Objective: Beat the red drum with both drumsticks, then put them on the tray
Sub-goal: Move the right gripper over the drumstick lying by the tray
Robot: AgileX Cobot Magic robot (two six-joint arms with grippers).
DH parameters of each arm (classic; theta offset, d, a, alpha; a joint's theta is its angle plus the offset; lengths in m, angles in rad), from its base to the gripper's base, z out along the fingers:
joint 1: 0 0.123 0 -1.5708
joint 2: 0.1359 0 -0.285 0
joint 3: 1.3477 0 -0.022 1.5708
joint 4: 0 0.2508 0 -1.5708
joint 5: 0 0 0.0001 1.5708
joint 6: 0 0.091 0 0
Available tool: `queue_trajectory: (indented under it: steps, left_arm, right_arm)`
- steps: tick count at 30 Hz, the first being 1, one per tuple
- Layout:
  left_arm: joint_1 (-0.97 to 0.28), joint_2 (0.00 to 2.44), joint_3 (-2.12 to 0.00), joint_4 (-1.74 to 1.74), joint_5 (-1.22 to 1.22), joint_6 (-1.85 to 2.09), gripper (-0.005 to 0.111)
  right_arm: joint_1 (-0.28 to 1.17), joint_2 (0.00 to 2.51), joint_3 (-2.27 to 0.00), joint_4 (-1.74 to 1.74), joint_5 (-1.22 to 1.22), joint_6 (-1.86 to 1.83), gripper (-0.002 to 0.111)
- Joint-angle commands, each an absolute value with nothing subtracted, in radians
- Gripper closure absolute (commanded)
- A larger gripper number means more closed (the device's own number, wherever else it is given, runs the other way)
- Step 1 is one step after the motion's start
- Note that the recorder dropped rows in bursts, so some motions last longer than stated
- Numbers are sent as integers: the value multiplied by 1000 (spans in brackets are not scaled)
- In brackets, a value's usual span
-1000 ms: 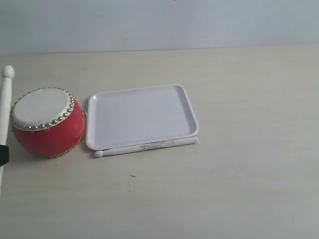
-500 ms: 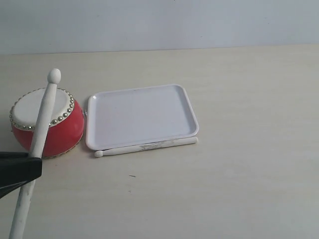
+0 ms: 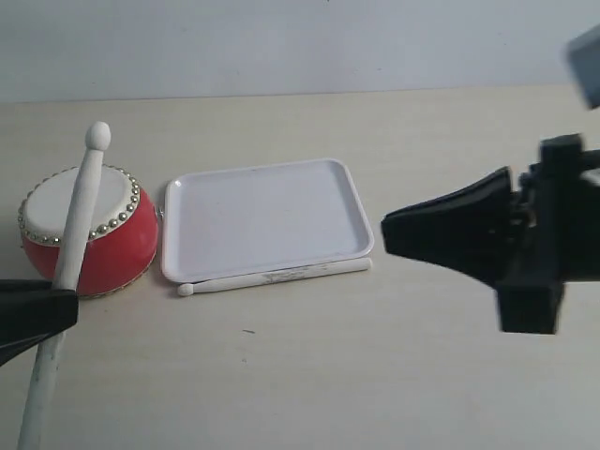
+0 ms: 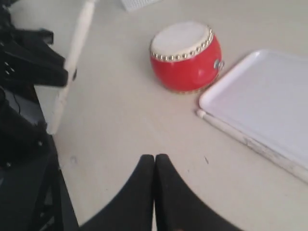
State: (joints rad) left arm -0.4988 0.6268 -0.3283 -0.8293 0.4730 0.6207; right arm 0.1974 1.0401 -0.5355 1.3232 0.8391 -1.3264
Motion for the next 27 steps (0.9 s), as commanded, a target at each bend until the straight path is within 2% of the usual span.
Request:
queue_trajectory:
  steps: [1,5,10,17,22,27]
  left_arm:
    - [-498,629,-325,-837,443,626,107]
    - [-498,629,-325,-837,443,620,107]
    - [-498,629,-325,-837,461,620,107]
    - [-498,629,-325,-837,476,620,107]
    - [-498,629,-325,-837,476,620,107]
    - [-498,629,-325,-837,480,620,107]
  right_arm:
    - [361,1257,-605,1269,683,-1341,108]
    - [501,1426,-697,1124,521,-1238,108]
    - [565,1578,-818,738,545,-973,108]
    - [565,1636,-854,693,558,-950,108]
    - [565,1651,-854,557,565,-1169,108]
    - [565,1673,-854,453,480,-1175,107]
